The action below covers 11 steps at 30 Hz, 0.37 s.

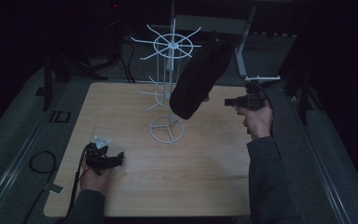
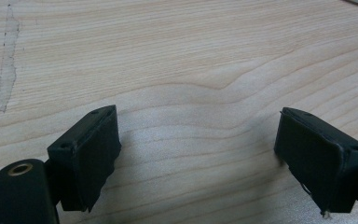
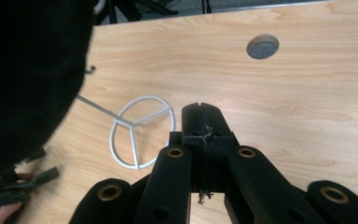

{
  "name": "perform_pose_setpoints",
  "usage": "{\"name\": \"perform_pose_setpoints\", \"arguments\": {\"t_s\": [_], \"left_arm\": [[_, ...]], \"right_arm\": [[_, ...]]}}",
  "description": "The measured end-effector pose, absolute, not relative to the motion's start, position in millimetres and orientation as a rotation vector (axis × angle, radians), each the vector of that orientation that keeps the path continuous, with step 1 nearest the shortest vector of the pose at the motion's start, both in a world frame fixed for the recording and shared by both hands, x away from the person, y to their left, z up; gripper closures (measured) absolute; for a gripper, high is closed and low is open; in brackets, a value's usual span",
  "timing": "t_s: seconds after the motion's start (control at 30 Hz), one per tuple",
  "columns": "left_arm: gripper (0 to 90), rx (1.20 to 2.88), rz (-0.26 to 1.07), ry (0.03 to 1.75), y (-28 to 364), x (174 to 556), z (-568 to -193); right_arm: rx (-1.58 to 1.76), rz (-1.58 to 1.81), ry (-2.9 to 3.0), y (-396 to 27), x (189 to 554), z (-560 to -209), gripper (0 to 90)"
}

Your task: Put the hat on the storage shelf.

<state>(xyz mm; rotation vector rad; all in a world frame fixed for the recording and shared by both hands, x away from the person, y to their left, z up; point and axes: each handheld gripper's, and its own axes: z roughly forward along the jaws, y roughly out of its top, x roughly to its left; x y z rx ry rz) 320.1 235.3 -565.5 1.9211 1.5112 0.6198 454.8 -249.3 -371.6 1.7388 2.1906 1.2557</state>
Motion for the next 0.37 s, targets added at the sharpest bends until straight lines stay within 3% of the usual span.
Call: {"name": "perform_pose_setpoints", "arguments": {"t_s": [0.37], "left_arm": [[14.5,1.922,0.62,1.511,235.3,320.2,-565.4]], "right_arm": [[1.752,1.16,2.222,-252.3,452.1,-389.8,89.8]]}}
